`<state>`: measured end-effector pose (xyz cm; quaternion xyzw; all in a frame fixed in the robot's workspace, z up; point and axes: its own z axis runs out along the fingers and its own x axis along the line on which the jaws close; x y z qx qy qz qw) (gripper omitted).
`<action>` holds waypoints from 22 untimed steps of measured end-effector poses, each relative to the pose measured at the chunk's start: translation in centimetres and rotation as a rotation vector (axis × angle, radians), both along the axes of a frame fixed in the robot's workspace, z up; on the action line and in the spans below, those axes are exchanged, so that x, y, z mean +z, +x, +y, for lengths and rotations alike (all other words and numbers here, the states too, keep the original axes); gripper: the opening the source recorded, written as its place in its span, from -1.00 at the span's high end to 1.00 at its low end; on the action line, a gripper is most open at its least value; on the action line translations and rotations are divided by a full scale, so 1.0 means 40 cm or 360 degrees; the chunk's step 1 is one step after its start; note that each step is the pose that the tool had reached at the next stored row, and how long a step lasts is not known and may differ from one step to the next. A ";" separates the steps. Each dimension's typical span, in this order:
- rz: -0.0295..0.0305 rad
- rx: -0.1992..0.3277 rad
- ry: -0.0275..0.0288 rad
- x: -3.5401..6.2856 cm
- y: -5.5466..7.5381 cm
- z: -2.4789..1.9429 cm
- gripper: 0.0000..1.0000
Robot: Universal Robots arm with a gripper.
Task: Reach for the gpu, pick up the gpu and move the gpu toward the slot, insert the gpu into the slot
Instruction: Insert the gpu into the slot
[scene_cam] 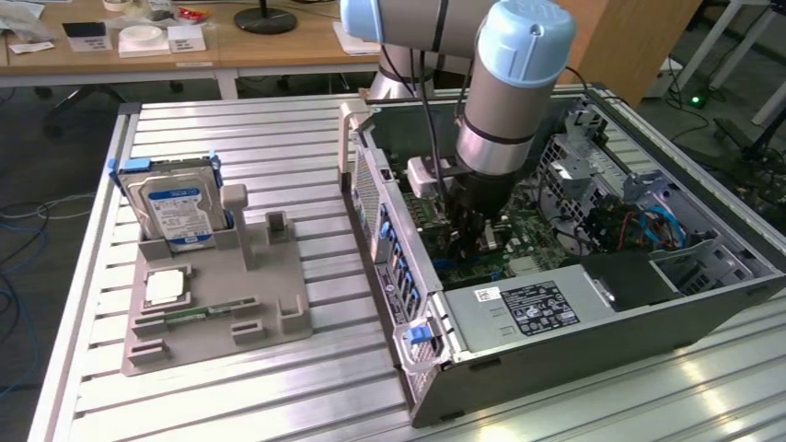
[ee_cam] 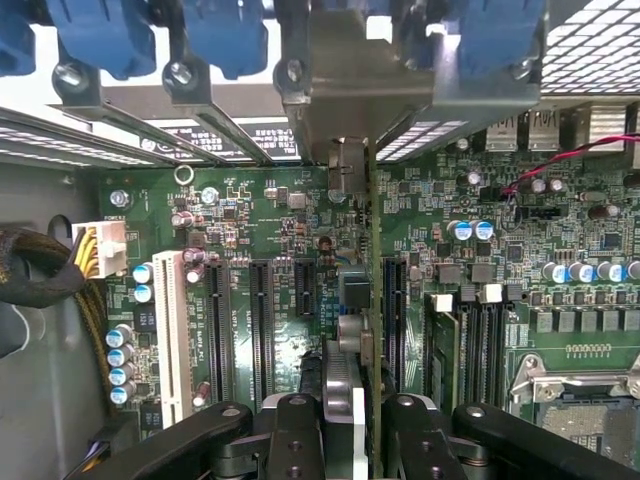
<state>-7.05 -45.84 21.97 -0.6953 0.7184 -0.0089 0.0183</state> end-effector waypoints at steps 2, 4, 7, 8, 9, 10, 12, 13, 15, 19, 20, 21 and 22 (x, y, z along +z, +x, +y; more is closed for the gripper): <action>-0.00001 0.0000 0.00002 -0.002 0.000 0.000 0.44; 0.00000 0.0000 0.00000 -0.003 0.000 0.000 0.44; 0.00000 0.0000 0.00000 -0.006 0.000 0.000 0.44; 0.00000 0.0000 0.00001 -0.008 0.000 0.000 0.44; 0.00000 0.0000 0.00001 -0.009 0.000 0.000 0.44; 0.00000 0.0000 -0.00002 -0.010 0.000 0.000 0.44; 0.00005 0.0000 -0.00009 -0.012 0.000 0.000 0.44; 0.00003 0.0000 -0.00008 -0.013 0.000 0.000 0.44; 0.00001 0.0000 -0.00006 -0.015 0.000 0.000 0.44; 0.00002 0.0000 -0.00002 -0.017 0.000 0.000 0.44; 0.00002 0.0000 -0.00003 -0.017 0.000 0.000 0.44; 0.00002 0.0000 -0.00002 -0.018 0.000 0.000 0.44; 0.00002 0.0000 -0.00002 -0.019 0.000 0.000 0.44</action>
